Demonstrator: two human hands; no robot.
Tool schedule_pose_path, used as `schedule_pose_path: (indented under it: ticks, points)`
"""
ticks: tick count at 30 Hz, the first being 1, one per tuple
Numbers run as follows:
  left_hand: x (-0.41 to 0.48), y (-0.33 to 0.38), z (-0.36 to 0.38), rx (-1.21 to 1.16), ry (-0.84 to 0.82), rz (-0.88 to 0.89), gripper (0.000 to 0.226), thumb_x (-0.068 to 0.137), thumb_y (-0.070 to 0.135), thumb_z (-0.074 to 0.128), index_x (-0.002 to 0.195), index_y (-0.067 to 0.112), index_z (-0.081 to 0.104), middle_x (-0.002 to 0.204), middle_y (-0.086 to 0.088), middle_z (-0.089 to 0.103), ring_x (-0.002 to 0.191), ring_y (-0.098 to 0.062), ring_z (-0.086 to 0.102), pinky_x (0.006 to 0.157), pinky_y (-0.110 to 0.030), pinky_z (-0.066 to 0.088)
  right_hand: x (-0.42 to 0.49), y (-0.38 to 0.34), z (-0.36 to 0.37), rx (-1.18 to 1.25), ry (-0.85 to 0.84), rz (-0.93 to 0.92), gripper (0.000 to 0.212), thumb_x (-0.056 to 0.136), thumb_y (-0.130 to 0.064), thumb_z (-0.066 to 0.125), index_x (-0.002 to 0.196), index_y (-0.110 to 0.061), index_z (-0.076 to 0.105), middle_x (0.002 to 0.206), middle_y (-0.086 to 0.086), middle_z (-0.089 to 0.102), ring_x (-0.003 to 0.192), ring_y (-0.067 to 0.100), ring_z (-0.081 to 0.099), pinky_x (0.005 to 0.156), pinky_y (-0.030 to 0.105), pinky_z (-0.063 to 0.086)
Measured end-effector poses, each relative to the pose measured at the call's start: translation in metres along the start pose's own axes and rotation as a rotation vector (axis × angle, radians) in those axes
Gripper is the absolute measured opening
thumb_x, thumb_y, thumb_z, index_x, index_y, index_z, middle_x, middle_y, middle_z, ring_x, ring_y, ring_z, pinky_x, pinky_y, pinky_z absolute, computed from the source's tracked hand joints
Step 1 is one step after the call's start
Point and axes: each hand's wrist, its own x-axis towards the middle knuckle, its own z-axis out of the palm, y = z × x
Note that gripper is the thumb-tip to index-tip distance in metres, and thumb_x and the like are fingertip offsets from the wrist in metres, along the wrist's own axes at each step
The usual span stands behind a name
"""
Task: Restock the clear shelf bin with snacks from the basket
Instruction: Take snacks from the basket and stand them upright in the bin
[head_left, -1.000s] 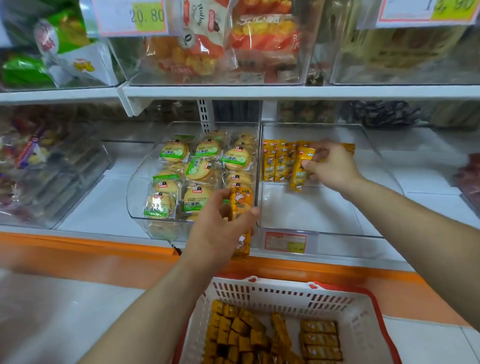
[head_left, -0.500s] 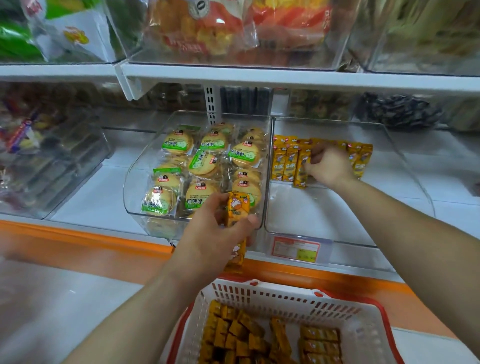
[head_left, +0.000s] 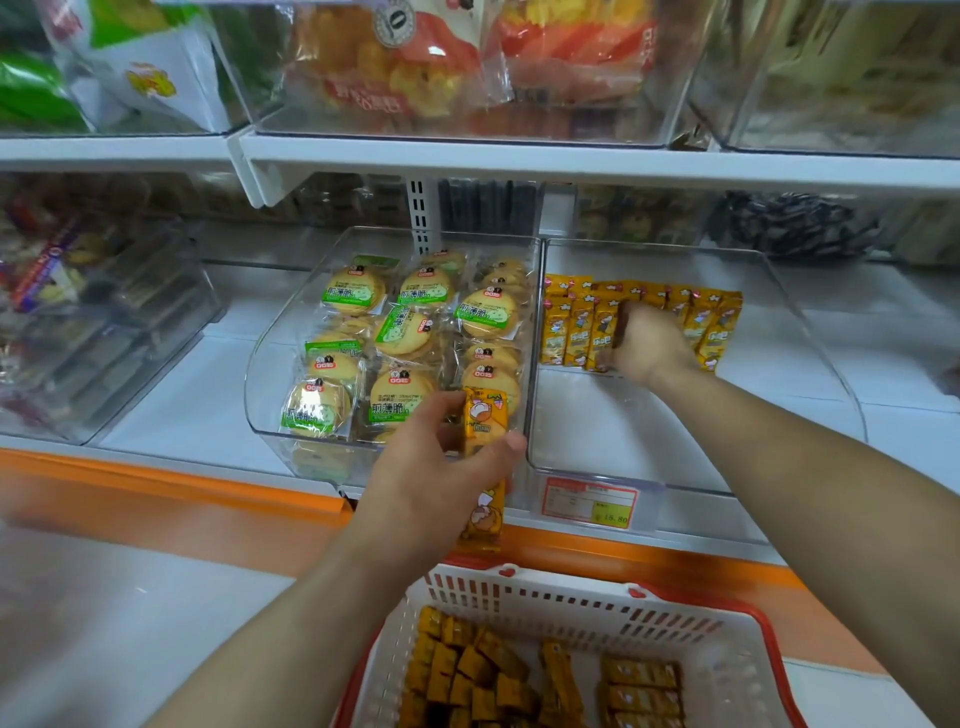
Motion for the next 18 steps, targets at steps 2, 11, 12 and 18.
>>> schedule_pose_path:
  ticks: [2,11,12,18]
  points:
    - [-0.001,0.002,0.000,-0.004,0.010,-0.002,0.030,0.086,0.040,0.078,0.108,0.043,0.058,0.102,0.007,0.076,0.088,-0.012,0.077,0.080,-0.045,0.065,0.001,0.001,-0.004,-0.008,-0.034,0.006,0.045,0.078,-0.028,0.084,0.114,-0.015,0.062,0.113,0.012,0.069,0.105,0.035,0.064,0.086,0.039,0.053]
    - [-0.003,0.009,0.004,-0.038,-0.022,-0.070,0.059,0.084,0.031,0.082,0.136,0.016,0.056,0.104,-0.001,0.078,0.089,-0.018,0.077,0.083,-0.046,0.064,-0.047,-0.004,-0.060,0.160,-0.001,0.027,0.022,0.068,-0.026,0.084,0.070,-0.019,0.062,0.069,-0.006,0.063,0.074,0.017,0.063,0.060,0.025,0.041]
    - [-0.003,0.009,0.004,-0.066,-0.052,-0.089,0.060,0.085,0.025,0.082,0.138,0.015,0.055,0.104,-0.002,0.078,0.091,-0.020,0.078,0.085,-0.047,0.064,-0.064,-0.007,-0.067,0.253,0.034,-0.002,0.022,0.070,-0.022,0.083,0.075,-0.021,0.061,0.070,-0.007,0.065,0.070,0.011,0.063,0.057,0.024,0.042]
    - [-0.010,0.010,0.013,-0.155,-0.181,-0.023,0.052,0.086,0.002,0.078,0.110,0.045,0.060,0.099,0.006,0.078,0.094,-0.025,0.078,0.089,-0.049,0.062,-0.165,-0.039,-0.087,0.774,-0.236,-0.117,0.011,0.092,-0.018,0.068,0.096,-0.028,0.069,0.086,-0.001,0.075,0.075,0.015,0.070,0.062,0.030,0.056]
